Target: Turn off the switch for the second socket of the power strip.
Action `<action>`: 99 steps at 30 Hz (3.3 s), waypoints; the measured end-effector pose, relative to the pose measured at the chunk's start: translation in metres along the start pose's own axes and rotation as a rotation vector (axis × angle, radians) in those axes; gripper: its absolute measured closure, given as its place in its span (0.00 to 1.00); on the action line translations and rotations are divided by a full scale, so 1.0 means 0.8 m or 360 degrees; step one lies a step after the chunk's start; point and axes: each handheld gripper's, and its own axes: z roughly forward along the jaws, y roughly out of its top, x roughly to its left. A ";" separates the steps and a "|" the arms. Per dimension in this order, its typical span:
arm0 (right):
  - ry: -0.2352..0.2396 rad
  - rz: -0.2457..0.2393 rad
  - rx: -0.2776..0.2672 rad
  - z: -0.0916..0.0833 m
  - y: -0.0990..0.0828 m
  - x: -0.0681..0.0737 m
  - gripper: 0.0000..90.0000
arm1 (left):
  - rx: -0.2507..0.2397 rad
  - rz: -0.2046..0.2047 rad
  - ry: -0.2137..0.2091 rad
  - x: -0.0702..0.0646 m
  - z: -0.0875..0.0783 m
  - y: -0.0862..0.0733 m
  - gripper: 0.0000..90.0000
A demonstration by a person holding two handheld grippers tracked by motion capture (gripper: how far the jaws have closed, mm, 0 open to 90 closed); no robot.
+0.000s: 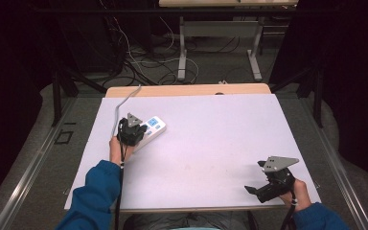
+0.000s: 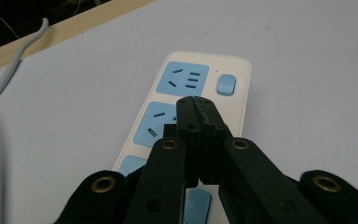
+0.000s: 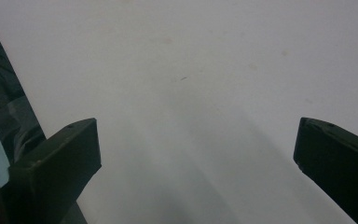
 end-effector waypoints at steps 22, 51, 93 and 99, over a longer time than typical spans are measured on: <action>-0.0001 0.0002 0.0005 0.001 0.000 0.001 0.00 | 0.0019 0.0011 -0.0069 -0.003 0.014 -0.002 1.00; 0.0009 -0.0002 0.0024 0.001 -0.001 0.002 0.00 | 0.0002 -0.0038 -0.0134 -0.002 0.018 -0.006 1.00; 0.0006 -0.0020 0.0024 0.001 0.000 0.001 0.00 | 0.0013 -0.0090 -0.0150 0.001 0.019 -0.007 1.00; 0.0004 -0.0006 0.0028 0.000 -0.001 0.002 0.00 | 0.0011 -0.0090 -0.0150 0.001 0.019 -0.008 1.00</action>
